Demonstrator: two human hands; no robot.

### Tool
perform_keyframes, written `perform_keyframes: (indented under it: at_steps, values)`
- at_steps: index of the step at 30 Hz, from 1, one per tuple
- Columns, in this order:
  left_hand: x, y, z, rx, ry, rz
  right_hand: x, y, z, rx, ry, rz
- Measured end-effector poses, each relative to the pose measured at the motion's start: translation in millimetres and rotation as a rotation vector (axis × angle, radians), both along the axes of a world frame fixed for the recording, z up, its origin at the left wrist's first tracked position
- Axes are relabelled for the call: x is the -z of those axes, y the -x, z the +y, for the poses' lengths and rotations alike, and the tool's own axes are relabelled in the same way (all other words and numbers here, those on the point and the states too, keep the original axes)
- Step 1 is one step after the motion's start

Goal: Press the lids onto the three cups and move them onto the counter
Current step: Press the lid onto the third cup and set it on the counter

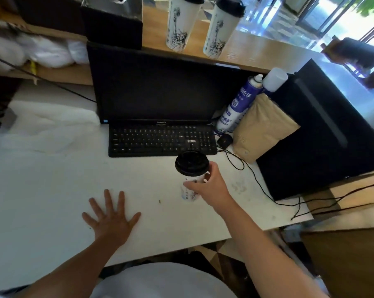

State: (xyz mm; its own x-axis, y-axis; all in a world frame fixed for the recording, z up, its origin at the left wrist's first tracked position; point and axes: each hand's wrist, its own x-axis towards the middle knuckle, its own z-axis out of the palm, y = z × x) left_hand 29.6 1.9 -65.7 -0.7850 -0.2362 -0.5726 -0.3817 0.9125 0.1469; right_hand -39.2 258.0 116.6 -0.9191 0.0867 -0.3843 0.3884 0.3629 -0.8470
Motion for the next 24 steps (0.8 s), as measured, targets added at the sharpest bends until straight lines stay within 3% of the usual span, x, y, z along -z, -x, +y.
perform_keyframes:
  at_steps: [4, 6, 7, 9, 11, 14, 24]
  values:
    - [-7, 3, 6, 0.021, 0.067, -0.026, 25, -16, -7, 0.076, 0.083, 0.002]
    - [-25, 13, 13, -0.013, 0.006, -0.001, 27, -17, -6, 0.099, 0.085, 0.021]
    - [-37, 20, 18, 0.015, -0.091, 0.062, 27, -16, -5, 0.112, 0.081, 0.031]
    - [-63, 37, 32, 0.097, -0.481, 0.242, 27, -13, -2, 0.140, 0.086, 0.052]
    - [-95, 54, 55, 0.120, -0.804, 0.303, 25, -11, 1, 0.156, 0.092, 0.071]
    - [-133, 74, 89, 0.086, -1.021, 0.330, 21, -9, 6, 0.130, 0.103, 0.087]
    - [-189, 132, 123, 0.207, -1.216, 0.410, -31, 41, 73, -0.123, 0.237, 0.241]
